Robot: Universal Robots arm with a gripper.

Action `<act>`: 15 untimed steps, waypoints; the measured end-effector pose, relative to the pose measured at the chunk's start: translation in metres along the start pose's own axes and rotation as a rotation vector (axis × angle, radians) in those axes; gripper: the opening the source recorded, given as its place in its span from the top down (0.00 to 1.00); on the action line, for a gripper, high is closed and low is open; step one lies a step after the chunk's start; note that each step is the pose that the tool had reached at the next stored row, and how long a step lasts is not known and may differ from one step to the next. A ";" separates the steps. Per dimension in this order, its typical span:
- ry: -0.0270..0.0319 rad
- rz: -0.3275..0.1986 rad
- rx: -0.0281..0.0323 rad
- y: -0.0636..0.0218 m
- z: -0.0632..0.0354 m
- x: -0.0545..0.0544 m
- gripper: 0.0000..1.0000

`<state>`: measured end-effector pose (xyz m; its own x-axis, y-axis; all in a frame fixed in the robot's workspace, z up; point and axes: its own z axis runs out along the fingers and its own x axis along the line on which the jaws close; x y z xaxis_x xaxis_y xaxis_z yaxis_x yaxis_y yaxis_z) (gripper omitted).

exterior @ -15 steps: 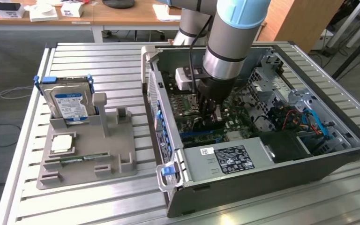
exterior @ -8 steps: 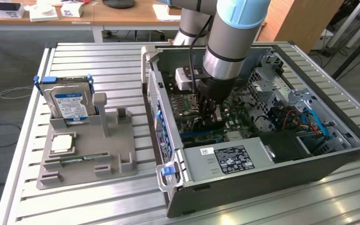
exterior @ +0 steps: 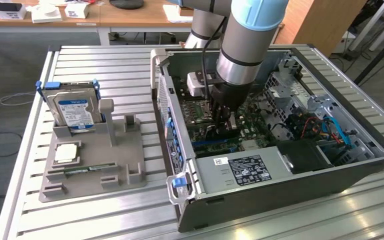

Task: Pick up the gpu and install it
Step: 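Insert the gpu into the slot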

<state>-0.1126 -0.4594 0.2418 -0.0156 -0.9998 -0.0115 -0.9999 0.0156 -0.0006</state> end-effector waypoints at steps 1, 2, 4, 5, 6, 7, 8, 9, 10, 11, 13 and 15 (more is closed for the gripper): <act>0.0001 0.000 0.0000 0.0000 0.0000 0.000 0.73; 0.0000 0.000 0.0000 0.0000 0.0000 0.000 0.73; 0.0001 0.000 0.0000 0.0000 0.0000 0.000 0.73; 0.0001 0.000 0.0000 0.0000 0.0000 0.000 0.73; 0.0000 0.000 0.0000 0.0000 0.0000 0.000 0.73; 0.0000 0.000 0.0000 0.0000 0.0000 0.000 0.73; 0.0000 0.000 0.0001 0.0000 0.0000 0.000 0.73; 0.0000 0.000 0.0000 0.0000 0.0000 0.000 0.73; 0.0001 0.000 0.0000 0.0000 0.0000 0.000 0.73; 0.0001 0.000 -0.0001 0.0000 0.0000 0.000 0.73; 0.0001 0.000 -0.0001 0.0000 0.0002 0.000 0.73; 0.0000 0.000 0.0000 0.0000 0.0007 0.000 0.73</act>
<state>-0.1126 -0.4594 0.2411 -0.0156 -0.9998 -0.0115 -0.9999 0.0156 -0.0006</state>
